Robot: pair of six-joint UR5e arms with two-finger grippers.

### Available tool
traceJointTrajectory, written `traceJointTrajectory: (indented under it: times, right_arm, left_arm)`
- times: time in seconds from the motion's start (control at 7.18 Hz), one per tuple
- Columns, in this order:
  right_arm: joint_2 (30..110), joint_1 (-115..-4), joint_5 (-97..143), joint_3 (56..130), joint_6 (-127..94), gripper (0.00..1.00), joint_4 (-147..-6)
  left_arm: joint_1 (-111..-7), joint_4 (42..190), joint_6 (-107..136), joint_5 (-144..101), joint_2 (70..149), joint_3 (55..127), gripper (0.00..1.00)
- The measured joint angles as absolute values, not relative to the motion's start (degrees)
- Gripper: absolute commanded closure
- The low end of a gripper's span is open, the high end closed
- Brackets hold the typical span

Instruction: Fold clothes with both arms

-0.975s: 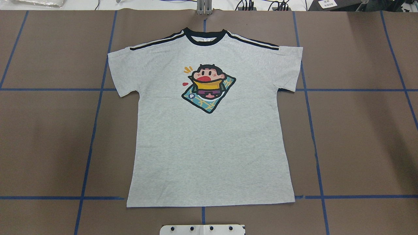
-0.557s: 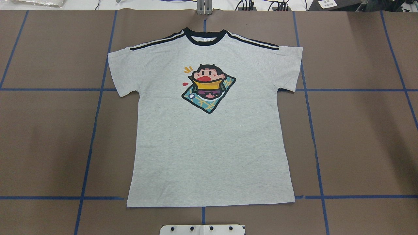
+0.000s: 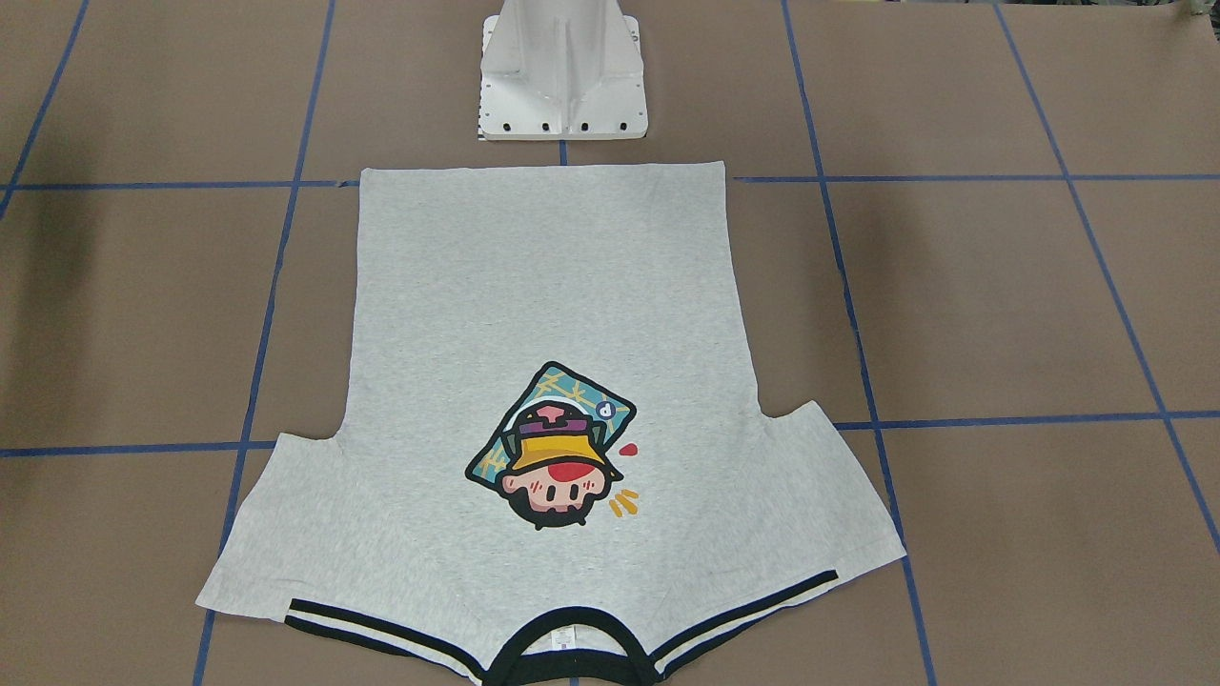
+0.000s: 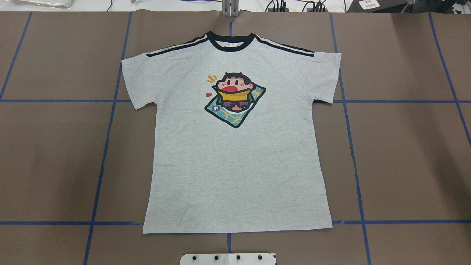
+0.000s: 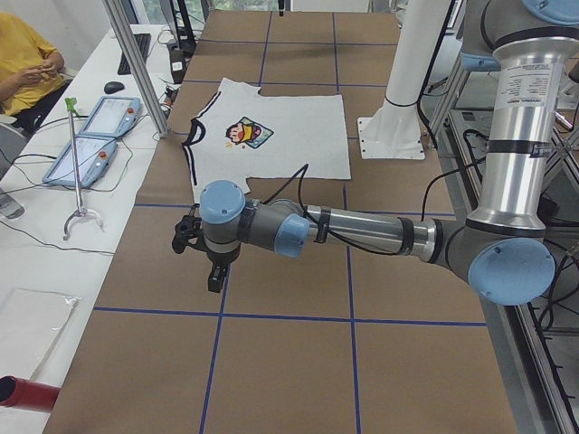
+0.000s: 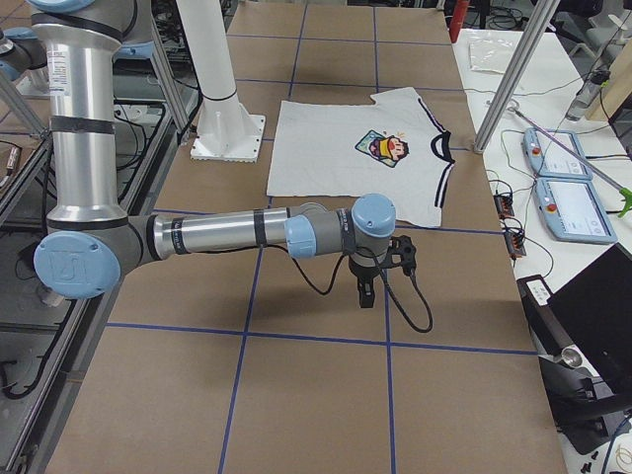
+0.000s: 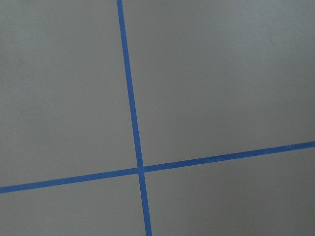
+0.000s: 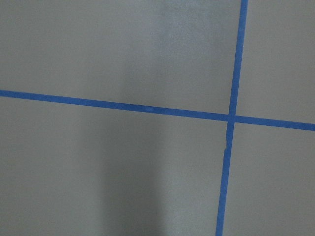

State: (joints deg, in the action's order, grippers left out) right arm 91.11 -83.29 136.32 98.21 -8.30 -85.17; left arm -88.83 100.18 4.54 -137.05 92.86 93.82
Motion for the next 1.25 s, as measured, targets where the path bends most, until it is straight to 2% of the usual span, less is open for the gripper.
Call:
traceJointTrajectory:
  times: [0.42,1.25]
  right_arm:
    - [91.3,-83.2,136.4,97.5,-13.9,0.00,-81.4]
    - [90.6,-78.9,133.2,96.6,-23.0,0.00,-74.2]
  left_arm:
    - [-88.3,101.4,4.6,-141.6,92.7,95.1,0.00]
    - [-86.3,103.9,12.1,-137.2,97.8,96.0,0.00]
